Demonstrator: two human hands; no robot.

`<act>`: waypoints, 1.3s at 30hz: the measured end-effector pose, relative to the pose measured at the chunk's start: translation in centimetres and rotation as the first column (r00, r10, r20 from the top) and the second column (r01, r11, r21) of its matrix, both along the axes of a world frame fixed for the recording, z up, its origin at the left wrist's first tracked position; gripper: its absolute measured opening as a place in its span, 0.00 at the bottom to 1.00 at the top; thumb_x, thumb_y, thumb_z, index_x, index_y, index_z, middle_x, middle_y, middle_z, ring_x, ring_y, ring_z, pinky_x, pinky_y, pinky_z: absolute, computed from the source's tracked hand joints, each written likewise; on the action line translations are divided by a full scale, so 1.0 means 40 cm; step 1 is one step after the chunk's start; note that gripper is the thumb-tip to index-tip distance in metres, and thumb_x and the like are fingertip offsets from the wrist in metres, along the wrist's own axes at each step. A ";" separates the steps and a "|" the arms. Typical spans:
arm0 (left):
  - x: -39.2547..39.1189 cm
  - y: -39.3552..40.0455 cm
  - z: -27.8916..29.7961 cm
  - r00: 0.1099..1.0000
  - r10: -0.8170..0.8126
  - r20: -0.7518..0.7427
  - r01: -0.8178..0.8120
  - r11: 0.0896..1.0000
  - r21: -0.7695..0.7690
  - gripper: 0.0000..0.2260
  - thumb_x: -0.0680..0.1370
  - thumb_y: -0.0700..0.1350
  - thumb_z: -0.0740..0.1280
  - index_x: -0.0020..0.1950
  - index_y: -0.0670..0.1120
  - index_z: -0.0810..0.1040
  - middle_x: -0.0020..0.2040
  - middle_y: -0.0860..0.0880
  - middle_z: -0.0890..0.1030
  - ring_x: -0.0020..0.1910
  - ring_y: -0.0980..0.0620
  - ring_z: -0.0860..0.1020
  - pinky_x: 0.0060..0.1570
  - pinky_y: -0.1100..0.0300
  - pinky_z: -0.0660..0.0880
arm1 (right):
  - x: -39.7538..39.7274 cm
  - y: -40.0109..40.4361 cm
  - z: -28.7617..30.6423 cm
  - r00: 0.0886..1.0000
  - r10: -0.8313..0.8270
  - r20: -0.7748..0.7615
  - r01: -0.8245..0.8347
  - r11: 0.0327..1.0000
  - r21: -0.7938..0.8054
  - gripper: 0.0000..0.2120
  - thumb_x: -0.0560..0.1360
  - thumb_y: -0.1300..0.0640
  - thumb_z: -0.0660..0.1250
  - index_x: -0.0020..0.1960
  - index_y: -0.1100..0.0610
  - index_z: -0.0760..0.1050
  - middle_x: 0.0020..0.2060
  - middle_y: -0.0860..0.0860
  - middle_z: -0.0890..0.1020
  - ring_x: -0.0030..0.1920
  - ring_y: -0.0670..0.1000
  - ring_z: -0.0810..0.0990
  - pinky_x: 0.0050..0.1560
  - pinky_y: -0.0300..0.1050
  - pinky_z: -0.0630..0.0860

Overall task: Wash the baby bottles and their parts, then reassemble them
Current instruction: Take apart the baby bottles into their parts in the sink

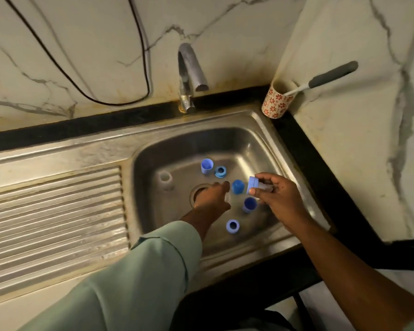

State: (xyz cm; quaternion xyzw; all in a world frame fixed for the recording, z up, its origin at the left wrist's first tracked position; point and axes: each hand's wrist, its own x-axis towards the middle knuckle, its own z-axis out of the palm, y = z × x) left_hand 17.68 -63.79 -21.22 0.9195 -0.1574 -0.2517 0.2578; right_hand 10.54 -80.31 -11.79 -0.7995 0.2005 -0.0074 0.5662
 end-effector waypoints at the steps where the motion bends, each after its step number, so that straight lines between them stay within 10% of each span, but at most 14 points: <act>1: -0.007 -0.032 -0.016 1.000 0.001 0.017 -0.001 1.000 -0.006 0.25 0.75 0.48 0.74 0.69 0.51 0.69 0.63 0.45 0.78 0.59 0.42 0.78 0.52 0.54 0.72 | 0.009 -0.019 -0.009 1.000 0.007 -0.007 -0.007 1.000 -0.006 0.19 0.66 0.60 0.78 0.55 0.50 0.80 0.47 0.44 0.84 0.48 0.44 0.82 0.45 0.38 0.80; 17: -0.007 -0.118 -0.021 0.892 0.404 -0.205 -0.415 0.910 -0.012 0.42 0.69 0.50 0.80 0.78 0.48 0.64 0.71 0.43 0.72 0.70 0.41 0.71 0.68 0.48 0.70 | 0.054 -0.139 -0.057 0.984 0.175 -0.032 -0.175 0.985 0.015 0.16 0.63 0.58 0.80 0.45 0.46 0.78 0.42 0.43 0.83 0.42 0.39 0.81 0.40 0.31 0.77; 21: -0.035 -0.055 0.142 0.599 0.654 -0.462 -0.800 0.475 -0.366 0.19 0.77 0.60 0.69 0.62 0.50 0.78 0.45 0.47 0.84 0.41 0.45 0.84 0.39 0.50 0.82 | 0.053 -0.118 -0.017 0.980 0.196 0.009 -0.196 0.972 0.130 0.15 0.64 0.60 0.80 0.46 0.46 0.80 0.42 0.45 0.84 0.41 0.42 0.82 0.41 0.32 0.77; 24: -0.090 -0.048 0.231 0.687 0.494 -0.533 -0.726 0.476 -0.496 0.24 0.76 0.70 0.60 0.54 0.51 0.77 0.37 0.42 0.83 0.28 0.46 0.79 0.22 0.61 0.71 | 0.046 -0.069 0.022 0.950 0.299 0.089 -0.312 0.922 0.230 0.16 0.69 0.65 0.75 0.50 0.48 0.82 0.47 0.48 0.85 0.48 0.47 0.84 0.48 0.38 0.80; 27: -0.120 -0.044 0.302 0.644 0.607 -0.465 -0.737 0.329 -0.591 0.17 0.84 0.54 0.59 0.43 0.44 0.74 0.27 0.46 0.75 0.20 0.54 0.71 0.19 0.65 0.64 | 0.032 -0.002 0.060 0.926 0.324 0.193 -0.365 0.897 0.250 0.16 0.69 0.68 0.74 0.49 0.49 0.83 0.44 0.49 0.86 0.47 0.50 0.85 0.50 0.44 0.81; 32: -0.152 0.026 0.353 0.635 0.616 -0.466 -0.728 0.276 -0.627 0.29 0.84 0.58 0.56 0.37 0.35 0.75 0.25 0.45 0.73 0.20 0.53 0.69 0.20 0.65 0.64 | 0.027 0.084 0.112 0.781 0.483 0.395 -0.457 0.874 -0.165 0.05 0.68 0.65 0.76 0.41 0.56 0.83 0.35 0.46 0.82 0.38 0.41 0.79 0.43 0.34 0.75; 35: -0.166 0.052 0.366 0.616 0.694 -0.373 -0.722 0.307 -0.620 0.23 0.84 0.48 0.58 0.35 0.32 0.72 0.25 0.46 0.71 0.22 0.53 0.67 0.23 0.63 0.64 | 0.006 0.119 0.125 0.599 0.675 0.431 -0.479 0.733 -0.482 0.02 0.71 0.65 0.73 0.40 0.63 0.81 0.36 0.52 0.80 0.38 0.45 0.77 0.42 0.37 0.74; 39: -0.175 0.052 0.392 0.516 0.593 -0.618 -0.854 0.299 -0.427 0.16 0.78 0.41 0.55 0.29 0.44 0.68 0.22 0.46 0.67 0.17 0.54 0.60 0.21 0.68 0.55 | 0.016 0.128 0.151 0.306 0.895 0.325 -0.435 0.435 -0.789 0.04 0.70 0.70 0.71 0.38 0.65 0.78 0.34 0.57 0.78 0.34 0.55 0.77 0.37 0.47 0.73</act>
